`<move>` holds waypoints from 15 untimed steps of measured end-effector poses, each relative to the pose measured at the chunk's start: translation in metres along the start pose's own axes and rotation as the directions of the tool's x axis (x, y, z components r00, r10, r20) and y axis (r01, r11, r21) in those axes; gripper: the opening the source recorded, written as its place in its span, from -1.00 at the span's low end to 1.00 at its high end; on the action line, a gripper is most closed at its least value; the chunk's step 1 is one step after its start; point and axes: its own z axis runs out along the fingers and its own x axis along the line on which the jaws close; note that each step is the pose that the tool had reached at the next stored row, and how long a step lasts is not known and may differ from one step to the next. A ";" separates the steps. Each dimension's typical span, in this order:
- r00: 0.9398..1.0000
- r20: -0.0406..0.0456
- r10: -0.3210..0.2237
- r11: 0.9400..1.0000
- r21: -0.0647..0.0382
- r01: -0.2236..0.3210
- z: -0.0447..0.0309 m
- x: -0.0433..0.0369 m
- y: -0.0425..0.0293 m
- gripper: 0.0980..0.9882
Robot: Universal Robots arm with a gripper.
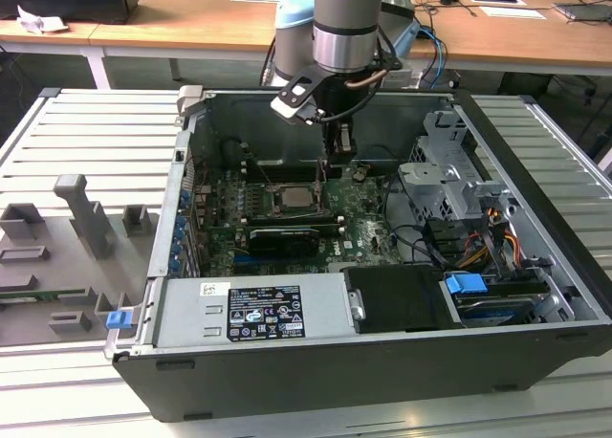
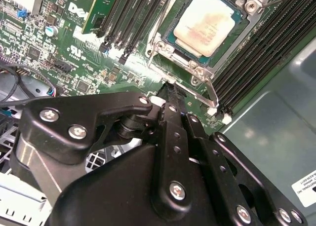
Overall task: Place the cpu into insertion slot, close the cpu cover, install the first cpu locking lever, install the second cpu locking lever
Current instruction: 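Close the cpu cover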
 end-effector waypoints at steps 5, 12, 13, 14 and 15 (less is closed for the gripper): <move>1.000 0.000 0.000 1.000 0.000 0.000 -0.0001 0.0001 -0.0018 -0.98; 1.000 0.000 0.000 1.000 0.000 0.000 -0.0002 0.0002 -0.0044 -0.98; 1.000 0.000 0.000 1.000 0.000 0.000 -0.0002 0.0002 -0.0050 -0.98; 1.000 0.000 0.000 1.000 0.000 0.000 -0.0003 0.0002 -0.0055 -0.98; 1.000 0.000 0.000 1.000 0.000 0.000 -0.0003 0.0002 -0.0058 -0.98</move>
